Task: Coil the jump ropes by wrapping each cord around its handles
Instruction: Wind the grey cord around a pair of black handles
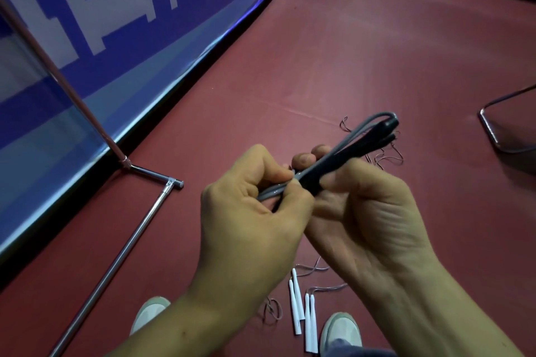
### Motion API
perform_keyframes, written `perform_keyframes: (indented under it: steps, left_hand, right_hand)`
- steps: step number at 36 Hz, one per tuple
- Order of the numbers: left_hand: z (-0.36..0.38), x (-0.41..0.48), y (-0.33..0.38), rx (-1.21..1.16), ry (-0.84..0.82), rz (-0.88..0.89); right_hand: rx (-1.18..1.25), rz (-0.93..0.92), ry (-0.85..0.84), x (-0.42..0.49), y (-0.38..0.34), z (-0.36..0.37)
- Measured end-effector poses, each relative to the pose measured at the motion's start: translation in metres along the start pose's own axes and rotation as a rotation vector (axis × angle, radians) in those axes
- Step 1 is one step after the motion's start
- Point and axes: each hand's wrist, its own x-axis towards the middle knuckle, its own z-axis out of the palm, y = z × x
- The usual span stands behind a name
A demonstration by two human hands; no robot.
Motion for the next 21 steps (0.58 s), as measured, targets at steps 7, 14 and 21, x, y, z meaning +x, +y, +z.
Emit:
perform_keyframes:
  steps: [7, 14, 21]
  left_hand:
    - [0.000, 0.003, -0.001, -0.196, -0.025, -0.163]
    - [0.000, 0.007, -0.005, -0.357, -0.055, -0.314]
    - [0.000, 0.008, -0.011, -0.409, -0.081, -0.484]
  right_hand:
    - [-0.249, -0.037, 0.030, -0.001, 0.004, 0.001]
    - [-0.387, -0.054, 0.067, 0.001, 0.003, 0.000]
    - [-0.459, -0.015, 0.075, 0.005, 0.000, -0.008]
